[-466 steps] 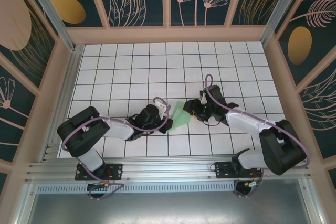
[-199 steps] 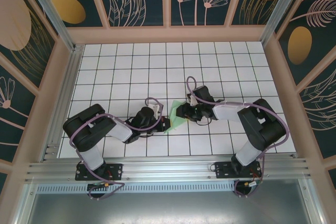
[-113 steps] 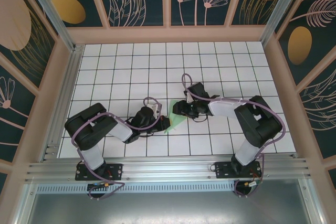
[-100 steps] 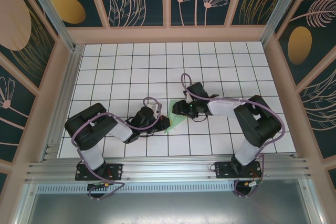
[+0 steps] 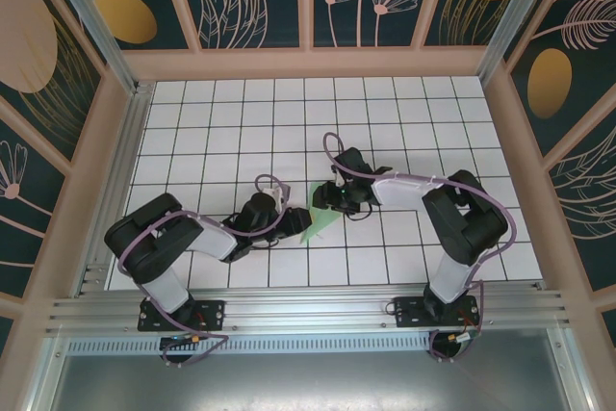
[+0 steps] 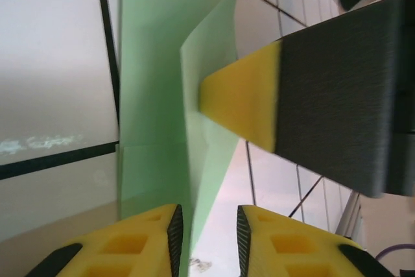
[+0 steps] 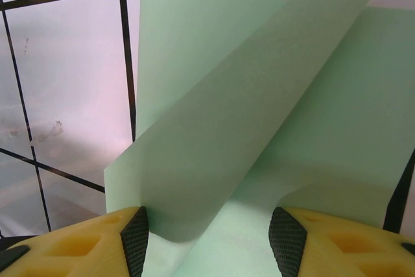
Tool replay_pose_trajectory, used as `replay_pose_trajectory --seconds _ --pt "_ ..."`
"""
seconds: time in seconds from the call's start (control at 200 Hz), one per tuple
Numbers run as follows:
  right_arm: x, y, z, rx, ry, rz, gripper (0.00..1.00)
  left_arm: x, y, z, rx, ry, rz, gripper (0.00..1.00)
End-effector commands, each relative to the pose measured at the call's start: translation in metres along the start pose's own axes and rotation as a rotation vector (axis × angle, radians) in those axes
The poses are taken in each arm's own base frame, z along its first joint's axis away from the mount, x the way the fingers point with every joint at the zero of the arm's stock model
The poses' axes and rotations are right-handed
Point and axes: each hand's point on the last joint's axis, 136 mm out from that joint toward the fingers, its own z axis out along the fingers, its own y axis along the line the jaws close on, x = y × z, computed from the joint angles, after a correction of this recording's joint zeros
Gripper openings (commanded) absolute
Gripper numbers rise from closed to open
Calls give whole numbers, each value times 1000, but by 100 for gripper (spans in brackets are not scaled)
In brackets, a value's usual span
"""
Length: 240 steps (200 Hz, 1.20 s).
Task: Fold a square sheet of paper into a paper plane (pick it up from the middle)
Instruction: Fourth fold the wing at the center of the table.
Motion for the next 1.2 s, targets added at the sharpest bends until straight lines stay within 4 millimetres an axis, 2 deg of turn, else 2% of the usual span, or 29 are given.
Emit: replay_pose_trajectory --seconds 0.0,0.3,0.485,0.661,0.806,0.911,1.196 --pt "29 -59 20 233 85 43 59 -8 -4 -9 -6 -30 -15 33" --pt "30 -63 23 265 102 49 62 -11 11 -19 -93 -61 -17 38" --pt "32 -68 24 309 115 63 66 -10 20 -13 -177 -23 53 40" --pt "36 -77 26 379 131 79 68 -12 20 -10 -202 -9 95 41" --pt "39 -83 28 427 143 106 67 -10 19 -9 -208 1 116 39" --pt "42 -88 29 458 146 120 65 -9 20 -8 -216 9 116 32" --pt "48 -96 34 508 157 120 64 -10 -3 -15 -100 -17 100 25"
